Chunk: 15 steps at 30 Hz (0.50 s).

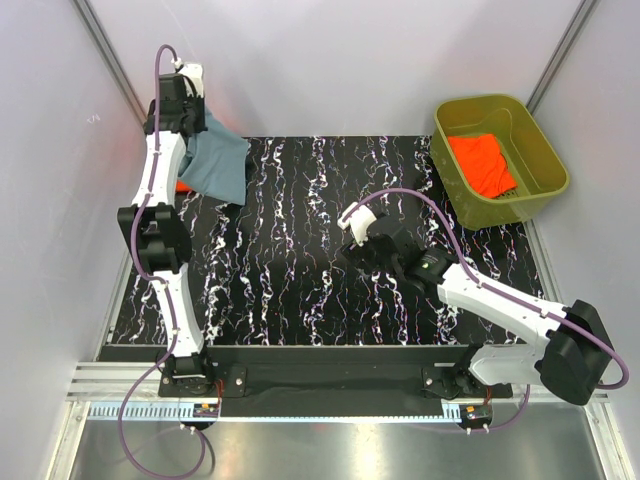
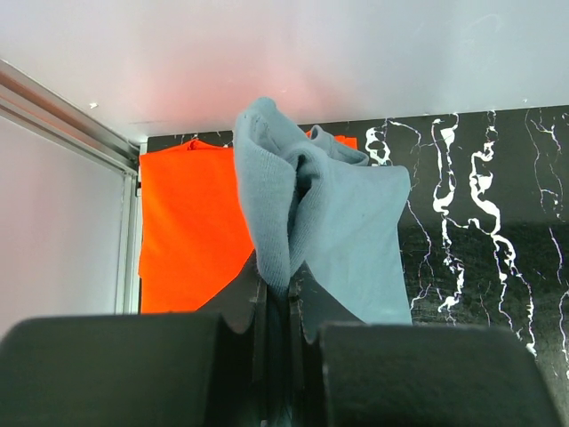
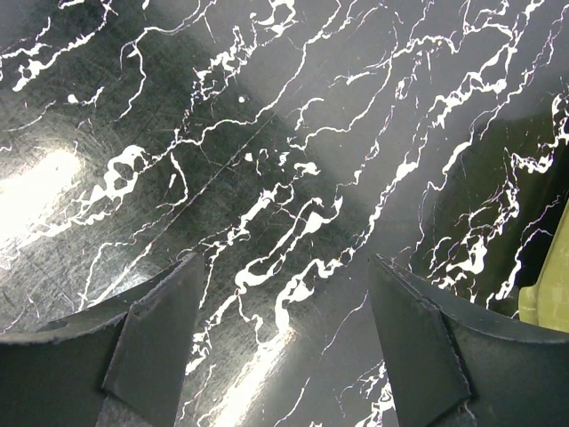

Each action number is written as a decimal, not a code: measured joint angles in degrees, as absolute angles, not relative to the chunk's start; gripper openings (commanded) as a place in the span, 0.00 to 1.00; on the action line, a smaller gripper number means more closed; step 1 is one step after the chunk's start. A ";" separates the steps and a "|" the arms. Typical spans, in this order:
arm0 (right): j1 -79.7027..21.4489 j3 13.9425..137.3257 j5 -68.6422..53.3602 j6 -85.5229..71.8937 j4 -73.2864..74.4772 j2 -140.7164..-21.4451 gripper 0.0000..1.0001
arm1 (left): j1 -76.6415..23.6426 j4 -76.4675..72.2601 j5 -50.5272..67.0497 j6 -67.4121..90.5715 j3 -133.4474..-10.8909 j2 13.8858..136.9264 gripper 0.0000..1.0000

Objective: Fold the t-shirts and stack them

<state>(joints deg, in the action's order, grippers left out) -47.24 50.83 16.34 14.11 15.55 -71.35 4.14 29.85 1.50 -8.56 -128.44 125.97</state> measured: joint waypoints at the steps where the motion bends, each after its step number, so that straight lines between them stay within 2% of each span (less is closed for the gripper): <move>1: -47.24 50.87 16.32 14.11 15.44 -71.37 0.81 | 4.14 29.85 1.48 -8.58 -128.44 125.93 0.00; 15: -47.24 50.96 15.57 14.13 14.70 -71.42 0.81 | 5.04 29.45 1.74 -8.67 -128.49 125.03 0.00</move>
